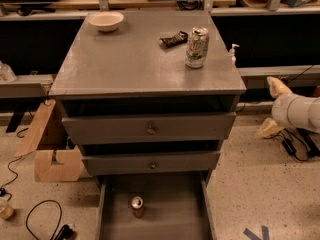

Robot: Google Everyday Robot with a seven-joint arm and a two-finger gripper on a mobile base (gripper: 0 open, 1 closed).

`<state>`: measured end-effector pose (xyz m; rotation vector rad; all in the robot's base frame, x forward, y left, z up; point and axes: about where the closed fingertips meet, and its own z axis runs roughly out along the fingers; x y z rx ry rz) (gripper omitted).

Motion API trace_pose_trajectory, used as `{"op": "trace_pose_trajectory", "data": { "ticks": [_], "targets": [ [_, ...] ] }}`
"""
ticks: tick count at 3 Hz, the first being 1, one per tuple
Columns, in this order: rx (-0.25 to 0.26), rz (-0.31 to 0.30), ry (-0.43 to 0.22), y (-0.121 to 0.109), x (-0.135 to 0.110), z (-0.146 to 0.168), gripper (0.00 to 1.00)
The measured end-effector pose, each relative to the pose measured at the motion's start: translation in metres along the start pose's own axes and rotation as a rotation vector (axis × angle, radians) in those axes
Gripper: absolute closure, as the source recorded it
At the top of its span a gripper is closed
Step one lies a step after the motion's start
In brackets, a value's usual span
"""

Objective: Place orange can into bottom drawer

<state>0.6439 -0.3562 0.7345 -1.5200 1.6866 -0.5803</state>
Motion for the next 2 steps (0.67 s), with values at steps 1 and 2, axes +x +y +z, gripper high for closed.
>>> {"op": "trace_pose_trajectory", "data": {
  "ticks": [1,2],
  "targets": [
    [0.002,-0.019,0.086,-0.015,0.006,-0.041,0.00],
    [0.020,-0.032,0.143,-0.020,0.002,-0.106,0.00]
  ]
}}
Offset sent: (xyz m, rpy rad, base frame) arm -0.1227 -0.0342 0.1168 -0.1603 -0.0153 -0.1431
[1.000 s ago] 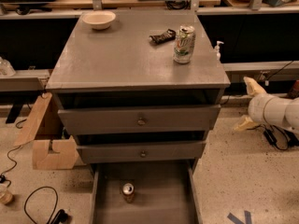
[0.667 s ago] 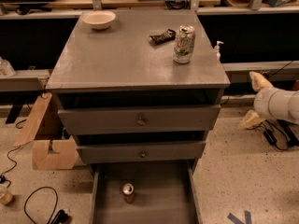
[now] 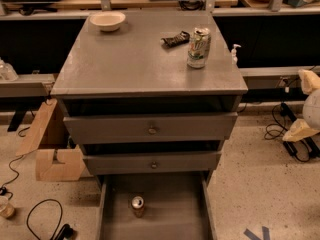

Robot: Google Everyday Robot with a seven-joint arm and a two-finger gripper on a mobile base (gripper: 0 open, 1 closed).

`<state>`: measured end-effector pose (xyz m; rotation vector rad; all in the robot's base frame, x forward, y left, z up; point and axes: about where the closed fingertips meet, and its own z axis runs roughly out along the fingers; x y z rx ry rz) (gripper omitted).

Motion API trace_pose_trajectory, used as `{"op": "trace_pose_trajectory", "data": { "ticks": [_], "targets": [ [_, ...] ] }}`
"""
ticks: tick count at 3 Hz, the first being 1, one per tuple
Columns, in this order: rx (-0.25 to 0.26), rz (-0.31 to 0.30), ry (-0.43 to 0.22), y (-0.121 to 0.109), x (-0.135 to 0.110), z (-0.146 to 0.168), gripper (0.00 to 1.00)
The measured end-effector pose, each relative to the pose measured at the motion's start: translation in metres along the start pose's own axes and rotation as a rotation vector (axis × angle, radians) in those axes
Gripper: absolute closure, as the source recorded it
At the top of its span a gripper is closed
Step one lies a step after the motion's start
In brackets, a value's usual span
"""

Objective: Place orange can into bottom drawer

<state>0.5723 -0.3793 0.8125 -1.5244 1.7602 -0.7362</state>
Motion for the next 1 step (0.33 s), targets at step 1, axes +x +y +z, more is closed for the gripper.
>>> {"op": "trace_pose_trajectory", "data": {
  "ticks": [1],
  "targets": [
    [0.011,-0.001,-0.020,-0.0002,-0.0049,-0.0437,0.00]
  ]
}}
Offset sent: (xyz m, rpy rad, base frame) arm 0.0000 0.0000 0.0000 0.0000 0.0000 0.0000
